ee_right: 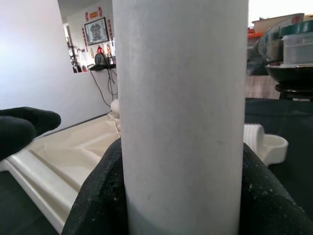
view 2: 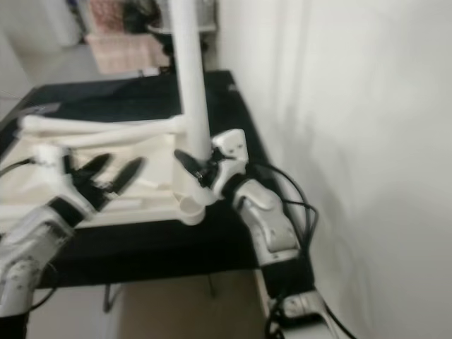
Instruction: Building children table
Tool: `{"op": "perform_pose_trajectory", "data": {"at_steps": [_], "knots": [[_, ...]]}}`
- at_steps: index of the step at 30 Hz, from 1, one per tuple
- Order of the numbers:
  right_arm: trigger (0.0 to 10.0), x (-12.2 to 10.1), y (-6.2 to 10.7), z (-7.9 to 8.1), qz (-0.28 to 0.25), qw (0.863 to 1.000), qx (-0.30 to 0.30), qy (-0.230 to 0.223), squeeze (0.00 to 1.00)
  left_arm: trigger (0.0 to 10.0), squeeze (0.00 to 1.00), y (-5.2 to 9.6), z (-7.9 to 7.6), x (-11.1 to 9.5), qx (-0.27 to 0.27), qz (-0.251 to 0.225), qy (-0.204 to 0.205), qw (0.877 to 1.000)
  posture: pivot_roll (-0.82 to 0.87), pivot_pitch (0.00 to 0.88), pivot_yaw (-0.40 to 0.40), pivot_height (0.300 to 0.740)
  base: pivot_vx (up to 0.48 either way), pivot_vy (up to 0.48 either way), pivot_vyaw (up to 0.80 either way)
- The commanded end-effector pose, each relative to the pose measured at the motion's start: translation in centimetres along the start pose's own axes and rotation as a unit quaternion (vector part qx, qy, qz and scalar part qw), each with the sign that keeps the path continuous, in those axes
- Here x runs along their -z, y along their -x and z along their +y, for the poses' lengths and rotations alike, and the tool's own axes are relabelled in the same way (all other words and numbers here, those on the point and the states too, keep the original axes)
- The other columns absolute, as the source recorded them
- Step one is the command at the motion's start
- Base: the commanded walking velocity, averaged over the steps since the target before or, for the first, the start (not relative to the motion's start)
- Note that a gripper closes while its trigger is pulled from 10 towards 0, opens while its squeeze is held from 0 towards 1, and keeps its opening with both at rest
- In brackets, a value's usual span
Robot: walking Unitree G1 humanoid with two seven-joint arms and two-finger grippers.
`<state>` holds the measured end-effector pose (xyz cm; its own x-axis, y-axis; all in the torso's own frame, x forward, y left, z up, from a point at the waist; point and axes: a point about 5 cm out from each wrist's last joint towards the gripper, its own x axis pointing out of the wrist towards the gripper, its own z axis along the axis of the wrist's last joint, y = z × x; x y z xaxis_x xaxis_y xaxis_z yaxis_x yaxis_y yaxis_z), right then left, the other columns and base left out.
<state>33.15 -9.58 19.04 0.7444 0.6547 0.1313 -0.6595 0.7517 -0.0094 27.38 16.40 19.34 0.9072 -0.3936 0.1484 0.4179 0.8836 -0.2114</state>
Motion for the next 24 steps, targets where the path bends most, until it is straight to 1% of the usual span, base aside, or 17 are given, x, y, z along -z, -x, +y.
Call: {"op": "perform_pose_trajectory", "data": {"at_steps": [1, 4, 6, 7, 8, 10, 12, 14, 15, 16, 17, 19, 20, 21, 22, 23, 24], "knots": [[10.0, -0.3, 0.3, 0.1, -0.008, 1.000, -0.002, 0.015, 0.00, 10.0, 0.00, 0.5, 0.5, 1.0, -0.019, 0.018, -0.015, 1.000, -0.08, 0.000, 0.065, 0.740, 0.000, 0.000, 0.00], [10.0, -0.3, 0.3, 0.1, -0.007, 1.000, -0.002, 0.017, 0.00, 10.0, 0.00, 0.7, 0.6, 1.4, -0.025, 0.026, -0.017, 0.999, -0.08, 0.000, 0.066, 0.740, 0.000, 0.000, 0.00], [10.0, -0.1, 0.5, 0.1, -0.004, 1.000, 0.000, 0.021, 0.00, 10.0, 0.00, 1.5, 0.5, 2.5, -0.034, 0.049, -0.031, 0.998, -0.07, 0.000, 0.070, 0.740, 0.000, 0.000, 0.00], [10.0, -0.1, 0.5, 0.1, -0.004, 1.000, 0.000, 0.021, 0.00, 10.0, 0.00, 1.5, 0.5, 2.5, -0.034, 0.049, -0.031, 0.998, -0.07, 0.000, 0.070, 0.740, 0.000, 0.000, 0.00], [10.0, 0.1, 0.5, 0.0, -0.002, 1.000, 0.001, 0.020, 0.00, 10.0, 0.00, 1.8, 0.5, 3.1, -0.039, 0.058, -0.036, 0.997, -0.07, 0.000, 0.071, 0.740, 0.000, 0.000, 0.00], [10.0, 0.1, 0.5, 0.0, -0.002, 1.000, 0.001, 0.020, 0.00, 10.0, 0.00, 1.8, 0.5, 3.1, -0.039, 0.058, -0.036, 0.997, -0.07, 0.000, 0.071, 0.740, 0.000, 0.000, 0.00], [10.0, 0.4, 0.2, -0.4, -0.007, 1.000, 0.002, 0.012, 0.00, 10.0, 0.00, 2.5, 0.2, 4.1, -0.049, 0.079, -0.059, 0.994, -0.06, 0.010, 0.071, 0.740, 0.000, 0.000, 0.00], [10.0, 0.4, 0.2, -0.4, -0.007, 1.000, 0.002, 0.012, 0.00, 10.0, 0.00, 2.5, 0.2, 4.1, -0.049, 0.079, -0.059, 0.994, -0.06, 0.010, 0.071, 0.740, 0.000, 0.000, 0.00], [10.0, 0.4, -0.9, -1.4, -0.010, 1.000, 0.004, 0.004, 0.00, 10.0, 0.00, 3.1, -0.2, 4.8, -0.055, 0.101, -0.084, 0.990, -0.04, 0.038, 0.066, 0.740, 0.000, 0.480, 0.00], [10.0, 0.4, -0.9, -1.4, -0.010, 1.000, 0.004, 0.004, 0.00, 10.0, 0.00, 3.1, -0.2, 4.8, -0.055, 0.101, -0.084, 0.990, -0.04, 0.038, 0.066, 0.740, 0.000, 0.480, 0.00], [10.0, 0.3, -1.3, -1.8, -0.013, 1.000, 0.006, 0.001, 0.00, 10.0, 0.00, 3.4, -0.5, 4.8, -0.055, 0.103, -0.089, 0.989, -0.03, 0.047, 0.064, 0.740, 0.000, 0.480, 0.00], [10.0, 0.1, -1.6, -2.1, -0.015, 1.000, 0.005, -0.002, 0.00, 10.0, 0.00, 3.6, -0.6, 4.7, -0.057, 0.100, -0.093, 0.989, -0.02, 0.051, 0.063, 0.740, 0.000, 0.480, 0.00], [10.0, 0.0, -1.7, -2.5, -0.012, 1.000, 0.007, 0.002, 0.00, 10.0, 0.00, 3.9, -0.7, 4.4, -0.061, 0.097, -0.109, 0.987, -0.01, 0.069, 0.059, 0.740, 0.000, 0.000, 0.00], [10.0, 0.0, -1.7, -2.5, -0.012, 1.000, 0.007, 0.002, 0.00, 10.0, 0.00, 3.9, -0.7, 4.4, -0.061, 0.097, -0.109, 0.987, -0.01, 0.069, 0.059, 0.740, 0.000, 0.000, 0.00], [10.0, -0.1, -1.7, -2.8, -0.011, 1.000, 0.009, 0.006, 0.00, 10.0, 0.00, 4.3, -0.8, 4.2, -0.065, 0.097, -0.125, 0.985, 0.00, 0.084, 0.059, 0.740, 0.000, 0.000, 0.00], [10.0, -0.1, -1.7, -2.8, -0.011, 1.000, 0.009, 0.006, 0.00, 10.0, 0.00, 4.3, -0.8, 4.2, -0.065, 0.097, -0.125, 0.985, 0.00, 0.084, 0.059, 0.740, 0.000, 0.000, 0.00], [10.0, -0.2, -1.6, -3.1, -0.010, 1.000, 0.012, 0.009, 0.00, 10.0, 0.00, 4.6, -0.9, 4.1, -0.067, 0.097, -0.139, 0.983, 0.00, 0.088, 0.060, 0.740, 0.000, 0.000, 0.00]]}}
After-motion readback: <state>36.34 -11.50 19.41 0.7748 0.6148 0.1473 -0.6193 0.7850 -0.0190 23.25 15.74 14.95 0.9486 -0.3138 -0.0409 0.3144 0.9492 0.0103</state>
